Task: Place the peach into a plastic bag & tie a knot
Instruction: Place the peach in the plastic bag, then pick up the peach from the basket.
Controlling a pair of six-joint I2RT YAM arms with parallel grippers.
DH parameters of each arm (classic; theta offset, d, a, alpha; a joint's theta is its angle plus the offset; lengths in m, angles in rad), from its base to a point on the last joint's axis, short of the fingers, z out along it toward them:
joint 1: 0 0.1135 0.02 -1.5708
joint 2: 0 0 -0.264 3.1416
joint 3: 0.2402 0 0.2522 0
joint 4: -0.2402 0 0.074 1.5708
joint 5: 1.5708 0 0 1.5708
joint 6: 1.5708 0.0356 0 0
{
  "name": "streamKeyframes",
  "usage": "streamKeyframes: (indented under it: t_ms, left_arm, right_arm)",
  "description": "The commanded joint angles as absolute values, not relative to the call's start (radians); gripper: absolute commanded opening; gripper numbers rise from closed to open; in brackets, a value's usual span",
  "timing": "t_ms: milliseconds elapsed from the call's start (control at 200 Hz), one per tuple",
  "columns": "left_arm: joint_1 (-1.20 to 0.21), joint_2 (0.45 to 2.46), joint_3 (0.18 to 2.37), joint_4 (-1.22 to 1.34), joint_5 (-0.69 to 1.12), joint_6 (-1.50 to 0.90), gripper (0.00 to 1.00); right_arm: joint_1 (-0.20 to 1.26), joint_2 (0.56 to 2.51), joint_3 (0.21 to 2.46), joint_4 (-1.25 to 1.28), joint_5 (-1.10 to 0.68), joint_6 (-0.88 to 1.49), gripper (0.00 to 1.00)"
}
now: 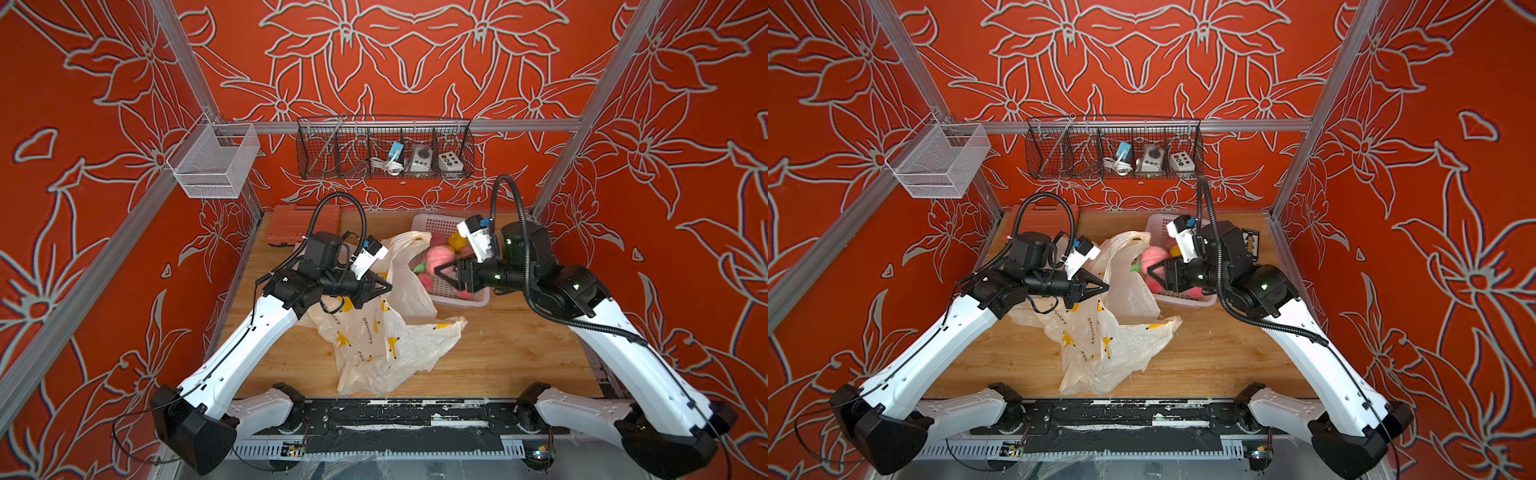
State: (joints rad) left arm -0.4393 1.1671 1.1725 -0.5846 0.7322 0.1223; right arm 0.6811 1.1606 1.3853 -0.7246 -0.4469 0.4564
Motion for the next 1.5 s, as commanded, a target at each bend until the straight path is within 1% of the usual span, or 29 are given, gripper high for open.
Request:
streamKeyframes:
  t_ms: [0, 130, 180, 200, 225, 260, 310, 325, 330, 345, 370, 385, 445, 520, 615, 681, 721, 761, 786, 821, 906, 1091, 1246, 1356, 1496]
  left_arm:
    - [-0.462, 1.172, 1.207, -0.559, 0.764, 0.131, 0.0]
    - [-0.462, 1.16, 1.206, -0.549, 0.745, 0.115, 0.0]
    - [-0.462, 1.15, 1.199, -0.543, 0.741, 0.115, 0.0]
    - [-0.462, 1.146, 1.195, -0.537, 0.742, 0.115, 0.0]
    - [-0.462, 1.142, 1.187, -0.526, 0.742, 0.114, 0.0]
    - [-0.462, 1.138, 1.179, -0.512, 0.74, 0.112, 0.0]
    - [-0.462, 1.139, 1.173, -0.502, 0.733, 0.112, 0.0]
    - [-0.461, 1.139, 1.172, -0.5, 0.73, 0.114, 0.0]
    - [-0.461, 1.14, 1.171, -0.499, 0.729, 0.115, 0.0]
    - [-0.46, 1.14, 1.169, -0.497, 0.724, 0.117, 0.0]
    - [-0.459, 1.142, 1.168, -0.496, 0.714, 0.121, 0.0]
    - [-0.459, 1.141, 1.167, -0.496, 0.708, 0.123, 0.0]
    - [-0.445, 1.139, 1.165, -0.491, 0.687, 0.13, 0.0]
    - [-0.419, 1.134, 1.163, -0.483, 0.675, 0.132, 0.0]
    - [-0.397, 1.132, 1.165, -0.498, 0.666, 0.15, 0.0]
    - [-0.393, 1.131, 1.166, -0.512, 0.651, 0.164, 0.0]
    - [-0.389, 1.128, 1.167, -0.518, 0.649, 0.17, 0.0]
    - [-0.388, 1.126, 1.166, -0.518, 0.651, 0.172, 0.0]
    - [-0.387, 1.125, 1.166, -0.52, 0.652, 0.173, 0.0]
    - [-0.385, 1.125, 1.167, -0.522, 0.659, 0.176, 0.0]
    - [-0.382, 1.127, 1.171, -0.527, 0.671, 0.182, 0.0]
    - [-0.373, 1.107, 1.178, -0.561, 0.699, 0.205, 0.0]
    - [-0.359, 1.088, 1.175, -0.569, 0.72, 0.203, 0.0]
    - [-0.359, 1.088, 1.175, -0.568, 0.732, 0.193, 0.0]
    - [-0.358, 1.086, 1.175, -0.565, 0.735, 0.192, 0.0]
  right_arm:
    - [0.748, 1.264, 1.324, -0.665, -0.508, 0.542, 0.41]
    - [0.759, 1.352, 1.294, -0.587, -0.484, 0.552, 0.4]
    - [0.758, 1.379, 1.271, -0.54, -0.504, 0.565, 0.42]
    - [0.758, 1.394, 1.272, -0.528, -0.517, 0.567, 0.46]
    - [0.758, 1.416, 1.284, -0.527, -0.532, 0.568, 0.55]
    - [0.758, 1.447, 1.312, -0.545, -0.555, 0.556, 0.63]
    - [0.758, 1.476, 1.362, -0.6, -0.569, 0.523, 0.81]
    - [0.757, 1.479, 1.371, -0.615, -0.568, 0.514, 0.83]
    - [0.758, 1.479, 1.379, -0.628, -0.566, 0.506, 0.87]
    - [0.758, 1.478, 1.389, -0.643, -0.561, 0.496, 0.91]
    - [0.754, 1.469, 1.4, -0.663, -0.555, 0.485, 0.96]
    - [0.751, 1.462, 1.402, -0.673, -0.552, 0.478, 0.97]
    - [0.73, 1.424, 1.4, -0.708, -0.556, 0.463, 0.97]
    - [0.667, 1.371, 1.392, -0.75, -0.58, 0.455, 0.97]
    - [0.551, 1.309, 1.385, -0.81, -0.545, 0.435, 0.91]
    - [0.474, 1.299, 1.387, -0.875, -0.424, 0.403, 0.86]
    - [0.44, 1.311, 1.39, -0.912, -0.305, 0.381, 0.81]
    - [0.423, 1.338, 1.395, -0.947, -0.177, 0.363, 0.78]
    - [0.417, 1.361, 1.398, -0.961, -0.082, 0.359, 0.79]
    - [0.407, 1.398, 1.4, -0.968, -0.002, 0.357, 0.81]
    - [0.392, 1.511, 1.412, -0.957, 0.074, 0.368, 0.87]
    - [0.392, 1.69, 1.406, -0.927, 0.129, 0.379, 0.93]
    - [0.392, 1.785, 1.384, -0.87, 0.127, 0.383, 0.94]
    - [0.391, 1.859, 1.4, -0.848, 0.093, 0.391, 0.88]
    - [0.389, 1.883, 1.401, -0.807, 0.045, 0.402, 0.69]
